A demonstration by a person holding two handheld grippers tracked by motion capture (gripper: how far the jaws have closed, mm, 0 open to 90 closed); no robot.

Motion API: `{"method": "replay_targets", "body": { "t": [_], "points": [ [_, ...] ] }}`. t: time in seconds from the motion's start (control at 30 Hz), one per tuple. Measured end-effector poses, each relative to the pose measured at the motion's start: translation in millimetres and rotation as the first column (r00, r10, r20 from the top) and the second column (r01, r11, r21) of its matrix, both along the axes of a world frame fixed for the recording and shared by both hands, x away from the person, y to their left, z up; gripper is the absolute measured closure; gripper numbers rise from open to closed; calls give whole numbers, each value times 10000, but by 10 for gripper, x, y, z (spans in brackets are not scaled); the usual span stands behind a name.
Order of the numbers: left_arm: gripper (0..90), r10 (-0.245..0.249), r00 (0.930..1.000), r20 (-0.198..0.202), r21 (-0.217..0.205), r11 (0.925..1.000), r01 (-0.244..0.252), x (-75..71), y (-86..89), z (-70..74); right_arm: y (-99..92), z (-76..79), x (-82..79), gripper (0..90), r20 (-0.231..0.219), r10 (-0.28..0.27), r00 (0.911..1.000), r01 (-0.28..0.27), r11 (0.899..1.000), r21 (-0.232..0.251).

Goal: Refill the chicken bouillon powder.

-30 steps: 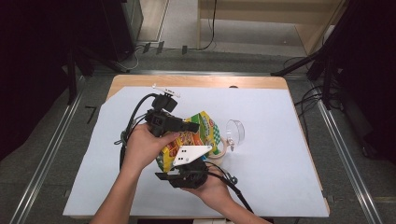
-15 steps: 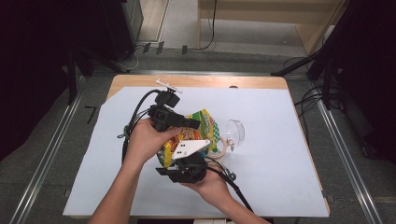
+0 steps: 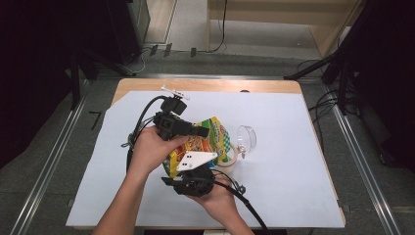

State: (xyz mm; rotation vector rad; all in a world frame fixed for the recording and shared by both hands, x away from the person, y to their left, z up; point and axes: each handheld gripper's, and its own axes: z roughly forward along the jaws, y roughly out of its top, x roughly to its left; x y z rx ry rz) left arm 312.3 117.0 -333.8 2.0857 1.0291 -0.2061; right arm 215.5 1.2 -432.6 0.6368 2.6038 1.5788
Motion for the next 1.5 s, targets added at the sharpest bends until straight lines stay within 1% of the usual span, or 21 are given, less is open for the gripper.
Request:
{"method": "replay_targets", "body": {
  "t": [0.17, 0.27, 0.4, 0.43, 0.6, 0.67, 0.7, 1.0, 1.13, 1.23, 1.33, 1.4, 1.5],
  "points": [
    [788, -21, 9999, 100, -43, 10000, 21, -3, -2, 4, 11, -14, 2, 718, -27, -105, 9999, 106, 9998, 142],
    [788, -41, 9999, 121, 10, 10000, 41, -3, 1, 18, 23, -16, 0, 717, -60, -221, 9997, 223, 9994, 263],
    [789, -112, 9997, 197, 73, 9999, 111, -5, -22, 38, 28, -16, 3, 717, 12, -302, 9995, 301, 9989, 368],
    [790, -124, 9996, 249, 123, 9999, 121, -9, -31, 43, 27, -15, 6, 718, -10, -317, 9995, 317, 9988, 377],
    [790, -197, 9993, 329, 112, 9997, 194, -6, -57, 56, 14, -9, 15, 716, 33, -431, 9991, 429, 9985, 325],
    [790, -234, 9992, 328, 91, 9997, 231, 1, -57, 63, 15, -10, 29, 715, 102, -494, 9987, 490, 9982, 344],
    [790, -218, 9992, 330, 57, 9997, 216, 3, -59, 65, 17, -9, 33, 715, 49, -486, 9988, 484, 9983, 333],
    [791, -310, 9988, 381, 82, 9995, 307, 18, -71, 78, 27, -18, 52, 710, 178, -697, 9974, 689, 9967, 422],
    [791, -318, 9987, 387, 111, 9994, 314, 3, -78, 85, 26, -30, 50, 703, 14, -742, 9972, 740, 9955, 598],
    [791, -356, 9985, 413, 180, 9992, 349, -5, -83, 93, 24, -33, 45, 699, 7, -783, 9969, 781, 9948, 654],
    [791, -373, 9984, 418, 159, 9992, 367, -10, -90, 91, 24, -48, 42, 686, -18, -829, 9966, 828, 9934, 792],
    [791, -348, 9986, 402, 202, 9992, 340, -9, -92, 89, 21, -58, 48, 679, -153, -842, 9963, 852, 9924, 891],
    [791, -350, 9985, 418, 194, 9992, 342, -11, -95, 90, 11, -60, 47, 679, -209, -900, 9957, 917, 9905, 1028]
  ]
}}
